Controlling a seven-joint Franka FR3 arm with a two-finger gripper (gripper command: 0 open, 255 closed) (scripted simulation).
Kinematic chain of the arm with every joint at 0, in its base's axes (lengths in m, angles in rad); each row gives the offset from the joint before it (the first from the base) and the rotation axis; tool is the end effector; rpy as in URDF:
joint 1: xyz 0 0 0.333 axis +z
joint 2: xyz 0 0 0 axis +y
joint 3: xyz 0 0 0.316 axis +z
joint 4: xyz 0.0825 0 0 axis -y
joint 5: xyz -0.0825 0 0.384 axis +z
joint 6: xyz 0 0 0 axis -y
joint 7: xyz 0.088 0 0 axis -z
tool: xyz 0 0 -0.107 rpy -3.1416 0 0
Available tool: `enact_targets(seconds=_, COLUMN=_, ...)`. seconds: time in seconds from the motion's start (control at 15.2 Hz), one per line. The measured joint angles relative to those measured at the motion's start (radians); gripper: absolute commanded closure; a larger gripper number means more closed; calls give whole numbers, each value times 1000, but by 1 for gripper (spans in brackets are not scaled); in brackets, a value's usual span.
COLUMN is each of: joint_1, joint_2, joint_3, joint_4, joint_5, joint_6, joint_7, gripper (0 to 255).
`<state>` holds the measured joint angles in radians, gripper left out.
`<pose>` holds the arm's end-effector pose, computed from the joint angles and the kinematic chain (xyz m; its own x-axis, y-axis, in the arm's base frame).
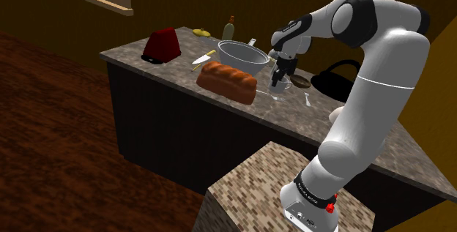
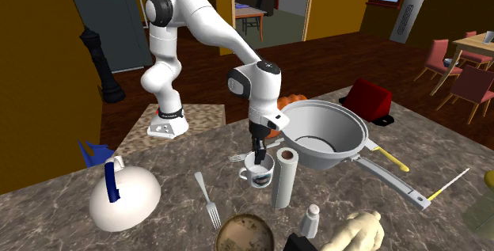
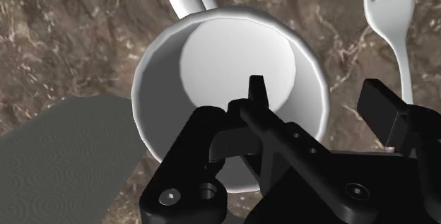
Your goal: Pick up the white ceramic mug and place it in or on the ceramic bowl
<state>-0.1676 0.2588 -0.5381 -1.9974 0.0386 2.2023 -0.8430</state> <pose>0.4584 -0.3748 0.3472 0.9885 0.1246 -0.0856 0.1296 -0.9900 0.0551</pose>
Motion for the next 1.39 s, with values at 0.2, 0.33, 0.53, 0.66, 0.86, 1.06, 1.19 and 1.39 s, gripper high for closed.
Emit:
enact_targets(seconds=0.2, joint_1=0, joint_2=0, joint_3=0, joint_4=0, joint_5=0, joint_6=0, joint_7=0, gripper=255)
enact_targets(seconds=0.33, joint_1=0, joint_2=0, joint_3=0, joint_4=0, joint_5=0, joint_6=0, joint_7=0, gripper=255)
enact_targets(seconds=0.53, joint_1=0, joint_2=0, joint_3=0, joint_4=0, joint_5=0, joint_6=0, joint_7=0, gripper=255)
enact_targets(seconds=0.66, joint_1=1, joint_2=-4, joint_3=-1, joint_4=2, joint_5=-2, joint_6=-6, joint_7=2, gripper=255)
enact_targets(seconds=0.86, joint_1=5, joint_2=-23, joint_3=-4, joint_4=13, joint_5=-14, joint_6=-33, joint_7=7, gripper=255)
enact_targets(seconds=1.06, joint_1=8, joint_2=-41, joint_3=-8, joint_4=31, joint_5=-24, joint_6=-67, joint_7=11, gripper=255)
enact_targets(seconds=1.19, joint_1=12, joint_2=-58, joint_3=-10, joint_4=42, joint_5=-34, joint_6=-92, joint_7=17, gripper=255)
enact_targets(seconds=1.39, joint_1=14, joint_2=-71, joint_3=-13, joint_4=71, joint_5=-42, joint_6=-133, joint_7=19, gripper=255)
